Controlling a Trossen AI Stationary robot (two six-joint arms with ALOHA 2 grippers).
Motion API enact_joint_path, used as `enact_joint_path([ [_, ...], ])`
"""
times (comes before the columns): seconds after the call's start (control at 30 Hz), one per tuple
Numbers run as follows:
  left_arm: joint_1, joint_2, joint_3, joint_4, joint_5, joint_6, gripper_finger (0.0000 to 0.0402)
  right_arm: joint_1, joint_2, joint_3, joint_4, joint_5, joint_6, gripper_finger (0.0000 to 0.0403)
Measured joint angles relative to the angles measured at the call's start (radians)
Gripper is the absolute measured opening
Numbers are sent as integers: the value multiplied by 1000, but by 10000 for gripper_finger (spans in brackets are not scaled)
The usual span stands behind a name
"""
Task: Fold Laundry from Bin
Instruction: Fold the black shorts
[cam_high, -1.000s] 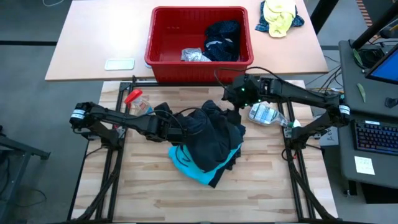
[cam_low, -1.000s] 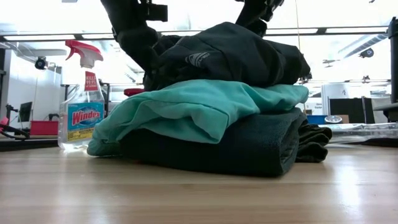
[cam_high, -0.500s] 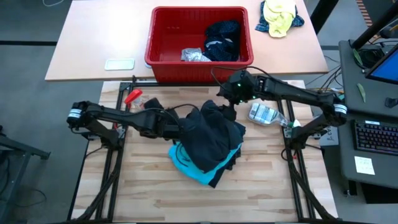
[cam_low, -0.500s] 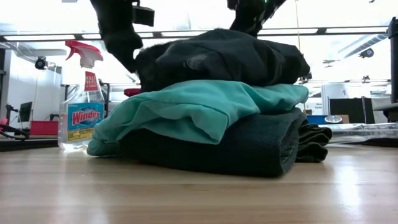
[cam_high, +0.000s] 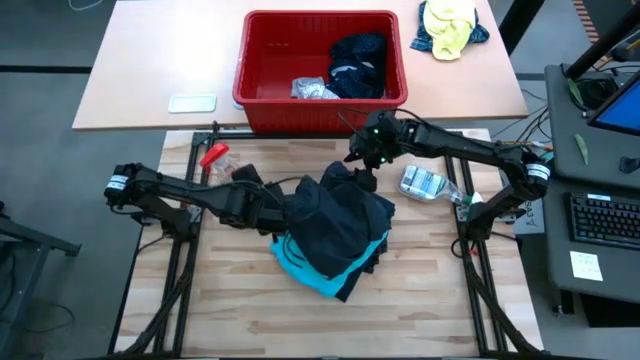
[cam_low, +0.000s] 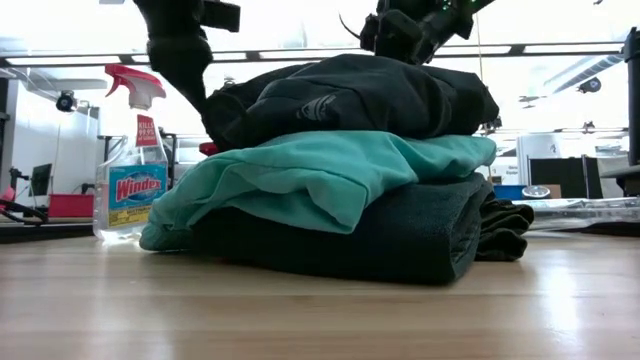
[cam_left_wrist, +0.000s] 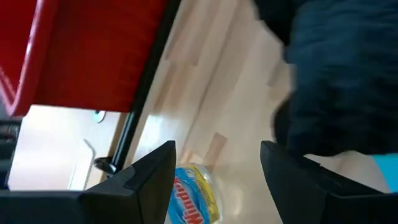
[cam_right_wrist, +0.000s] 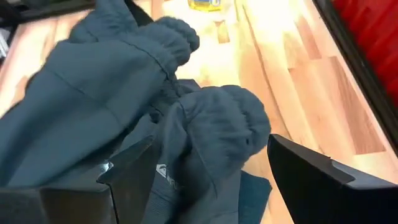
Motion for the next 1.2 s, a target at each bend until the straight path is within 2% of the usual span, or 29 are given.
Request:
enact_joint_path([
  [0.2,-67,-25,-1,6,1,-63,217,-13,-42,0,69,25,-28,288],
  [0.33,-97,-62,-31,117,0,-54,217,-3,-58,0,79,24,-25,288],
  [0.47,-97,-110,-105,240,-1,-25,217,37,-60,0,56,23,16,288],
  [0.73,-92,-185,-263,321,-55,-123,217,183,-23,-1,38,24,88,288],
  [0.9,-92,-201,-349,438,-81,-113,217,227,20,-1,-25,130,188,288],
  [1.2,-92,-187,-433,595,-262,-78,217,290,115,5,-73,140,285,288],
])
